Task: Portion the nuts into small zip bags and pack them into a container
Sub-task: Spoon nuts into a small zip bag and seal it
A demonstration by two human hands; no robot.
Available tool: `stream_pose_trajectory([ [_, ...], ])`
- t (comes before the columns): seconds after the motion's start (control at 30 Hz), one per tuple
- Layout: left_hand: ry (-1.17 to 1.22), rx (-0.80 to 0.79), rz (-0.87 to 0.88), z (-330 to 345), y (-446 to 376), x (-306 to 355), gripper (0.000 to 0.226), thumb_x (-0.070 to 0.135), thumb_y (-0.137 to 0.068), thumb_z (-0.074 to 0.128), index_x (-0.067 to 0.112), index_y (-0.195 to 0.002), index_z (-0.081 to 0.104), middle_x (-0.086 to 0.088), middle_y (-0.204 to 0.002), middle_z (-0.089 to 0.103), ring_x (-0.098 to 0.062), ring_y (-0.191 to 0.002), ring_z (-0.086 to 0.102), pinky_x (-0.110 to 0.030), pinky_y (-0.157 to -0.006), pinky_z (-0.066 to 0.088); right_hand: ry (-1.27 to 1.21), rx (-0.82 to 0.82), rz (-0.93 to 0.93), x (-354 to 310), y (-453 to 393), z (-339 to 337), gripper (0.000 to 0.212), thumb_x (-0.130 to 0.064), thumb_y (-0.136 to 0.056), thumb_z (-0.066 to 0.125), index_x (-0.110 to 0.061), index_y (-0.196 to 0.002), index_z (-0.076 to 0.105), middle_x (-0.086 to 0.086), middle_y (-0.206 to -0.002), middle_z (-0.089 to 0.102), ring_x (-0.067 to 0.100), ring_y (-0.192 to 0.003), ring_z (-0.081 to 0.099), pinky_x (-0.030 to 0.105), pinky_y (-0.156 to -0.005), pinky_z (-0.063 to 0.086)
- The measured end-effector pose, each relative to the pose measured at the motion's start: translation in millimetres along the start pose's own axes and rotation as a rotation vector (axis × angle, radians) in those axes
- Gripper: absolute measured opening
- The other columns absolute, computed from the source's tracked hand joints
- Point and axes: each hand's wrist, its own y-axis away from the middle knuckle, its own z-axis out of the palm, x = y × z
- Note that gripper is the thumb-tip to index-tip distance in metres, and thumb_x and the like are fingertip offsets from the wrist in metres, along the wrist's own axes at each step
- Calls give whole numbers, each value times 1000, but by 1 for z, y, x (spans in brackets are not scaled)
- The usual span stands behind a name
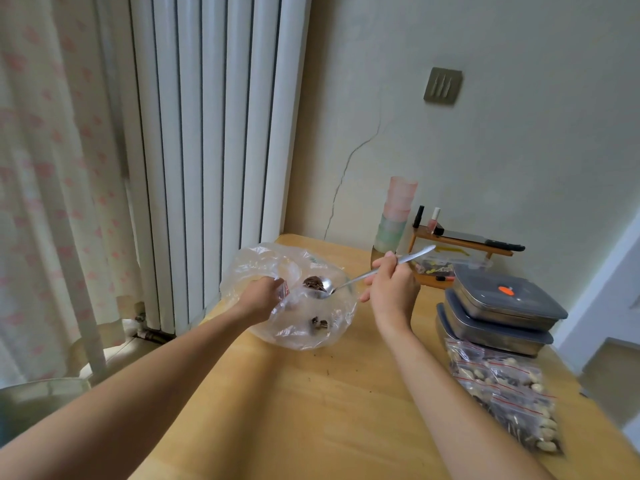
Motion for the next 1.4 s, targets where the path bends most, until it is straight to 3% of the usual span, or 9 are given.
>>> stream_pose_trajectory([
  [0.17,20,-23,39,2,2,3,12,-1,-95,50,0,-84,54,-25,-99,64,-45,-98,57,-33,-55,28,12,-65,-24,2,2,8,48,-29,-111,32,-7,-88,68,9,-62,69,8,-42,60,10,-55,40],
  [0.23,80,-52,41,2,0,2,37,17,-91,73,13,-73,41,-10,-78,53,-35,-77,47,-28,-52,24,38,-78,-46,2,3,11,47,-29,-111,33,-7,-89,68,8,-62,69,6,-41,59,9,-56,40],
  [0.33,133,-153,71,-1,1,4,54,38,-71,90,16,-83,43,5,-76,45,-17,-69,38,-30,-55,29,55,-87,-68,3,3,13,46,-28,-111,33,-6,-91,68,7,-65,69,10,-39,60,9,-54,40],
  [0.47,105,-184,94,-2,-1,3,55,51,-68,89,25,-80,43,6,-78,51,-20,-76,48,-32,-61,33,73,-105,-92,3,4,16,45,-28,-111,33,-5,-91,67,4,-67,70,13,-39,61,10,-55,40],
  [0.6,47,-209,53,-1,-6,5,59,59,-66,88,15,-90,55,0,-86,62,-25,-82,56,-34,-70,37,71,-167,-157,-4,6,16,44,-30,-111,35,-5,-91,65,5,-69,68,15,-40,62,14,-50,42],
  [0.87,-47,-113,-31,14,-5,15,62,63,-72,80,17,-105,55,0,-100,62,-24,-94,54,-43,-89,38,238,-313,-638,-27,12,28,40,-34,-109,38,-6,-95,63,7,-67,64,24,-52,63,43,-53,52],
  [1.07,260,36,-151,34,-7,7,52,72,-60,77,29,-82,57,9,-76,65,-23,-76,62,-40,-76,54,329,-378,-912,-28,24,36,47,-47,-106,32,-11,-110,61,5,-81,65,31,-66,61,44,-58,55],
  [1.23,404,94,-280,42,-16,-3,81,80,-32,66,23,-89,66,5,-79,71,-22,-79,67,-38,-75,57,308,-356,-952,-30,29,30,45,-48,-104,33,-14,-105,63,1,-81,64,27,-66,59,39,-57,54],
  [1.4,411,115,-307,33,-7,8,62,72,-45,78,19,-74,61,4,-68,63,-28,-75,64,-31,-64,45,280,-334,-902,-31,25,30,42,-48,-105,34,-15,-104,61,0,-81,65,29,-67,59,42,-59,54],
])
